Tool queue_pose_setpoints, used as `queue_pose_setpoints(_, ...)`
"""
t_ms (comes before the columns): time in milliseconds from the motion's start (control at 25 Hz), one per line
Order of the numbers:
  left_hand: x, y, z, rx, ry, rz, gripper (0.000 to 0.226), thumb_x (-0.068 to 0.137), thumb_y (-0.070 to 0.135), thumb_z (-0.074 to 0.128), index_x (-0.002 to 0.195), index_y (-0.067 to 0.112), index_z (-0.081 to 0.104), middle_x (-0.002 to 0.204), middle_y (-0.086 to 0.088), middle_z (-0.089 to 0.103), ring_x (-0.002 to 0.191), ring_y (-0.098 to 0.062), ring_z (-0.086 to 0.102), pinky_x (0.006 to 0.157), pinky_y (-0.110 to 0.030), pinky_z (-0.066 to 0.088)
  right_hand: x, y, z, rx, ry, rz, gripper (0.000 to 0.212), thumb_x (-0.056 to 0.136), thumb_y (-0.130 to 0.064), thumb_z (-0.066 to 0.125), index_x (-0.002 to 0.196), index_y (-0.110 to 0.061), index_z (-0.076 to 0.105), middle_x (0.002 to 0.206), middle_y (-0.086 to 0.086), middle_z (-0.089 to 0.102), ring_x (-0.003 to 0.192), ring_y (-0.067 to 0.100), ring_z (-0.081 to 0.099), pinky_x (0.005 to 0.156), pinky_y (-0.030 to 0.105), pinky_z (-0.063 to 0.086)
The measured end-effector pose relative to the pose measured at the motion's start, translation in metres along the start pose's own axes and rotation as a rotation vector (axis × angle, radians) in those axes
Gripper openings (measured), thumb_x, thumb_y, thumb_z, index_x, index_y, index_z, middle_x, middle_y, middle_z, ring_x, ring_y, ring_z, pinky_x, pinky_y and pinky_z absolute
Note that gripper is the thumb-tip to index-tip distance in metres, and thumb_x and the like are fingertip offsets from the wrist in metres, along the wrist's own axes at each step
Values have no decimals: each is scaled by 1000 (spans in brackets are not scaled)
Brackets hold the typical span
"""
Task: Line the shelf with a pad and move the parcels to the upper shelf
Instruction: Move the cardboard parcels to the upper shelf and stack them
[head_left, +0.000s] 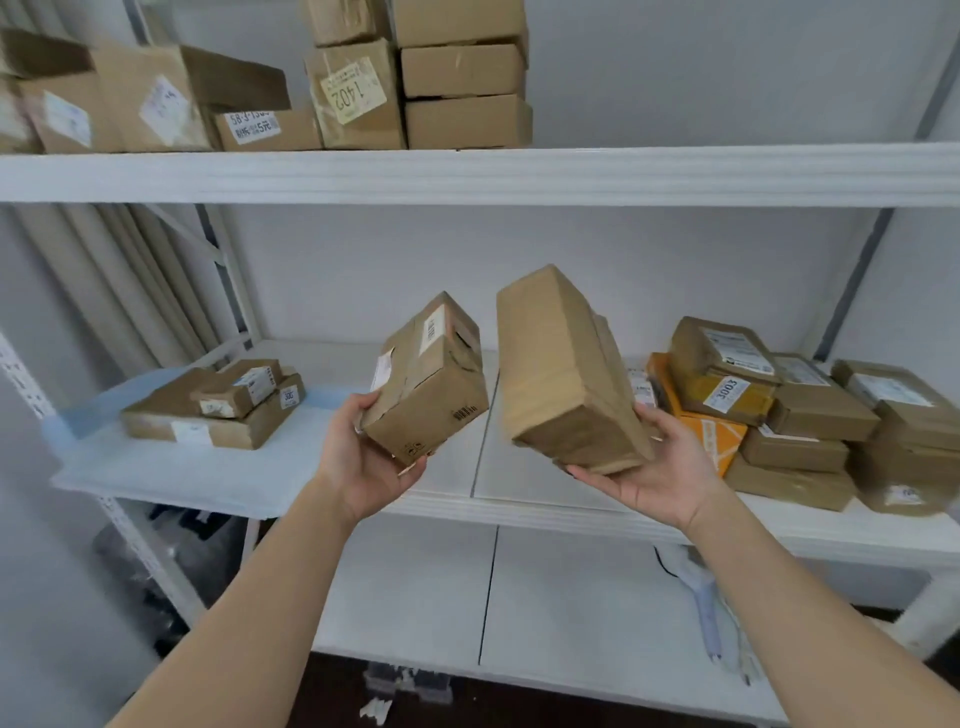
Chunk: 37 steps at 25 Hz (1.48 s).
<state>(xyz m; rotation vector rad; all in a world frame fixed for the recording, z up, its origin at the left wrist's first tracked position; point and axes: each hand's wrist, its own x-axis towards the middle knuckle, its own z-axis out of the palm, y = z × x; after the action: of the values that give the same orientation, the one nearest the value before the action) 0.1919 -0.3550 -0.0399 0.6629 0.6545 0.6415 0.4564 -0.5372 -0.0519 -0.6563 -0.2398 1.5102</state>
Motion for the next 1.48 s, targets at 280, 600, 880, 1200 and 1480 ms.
queue_pose_setpoints(280,-60,-15,11,-23,-42,140,35,86,39,60,118,24,63,108,-4,72,97,-23,63,77,-33,46,-62,19,-2,-121,20,-116,91,40,-6,94,124,-7,58,127,23,62,112,42,62,94,61,48)
queue_pose_setpoints(600,-132,11,-8,-30,-111,244,57,82,33,66,135,16,55,131,-12,62,113,-33,60,94,-45,53,-82,59,46,-133,-108,-256,89,37,-3,95,121,-4,64,125,20,63,108,35,65,99,54,43)
queue_pose_setpoints(880,-169,38,5,-47,-181,300,58,83,36,67,136,17,54,130,-13,61,111,-33,60,90,-43,55,-118,53,109,-108,-72,-413,57,81,-13,66,136,-6,51,137,23,53,120,49,54,91,51,53)
queue_pose_setpoints(1200,-176,68,67,-48,-213,371,29,90,41,58,111,22,65,110,-7,69,99,-26,63,79,-37,56,-136,-16,184,-187,223,-627,28,88,-27,65,113,-17,57,127,26,51,107,48,61,90,40,57)
queue_pose_setpoints(1480,-152,98,127,-18,-272,481,46,88,35,61,130,15,58,123,-11,60,105,-29,62,83,-38,57,-105,-90,222,-289,271,-639,32,88,-26,65,117,-17,56,120,23,54,105,42,59,85,46,58)
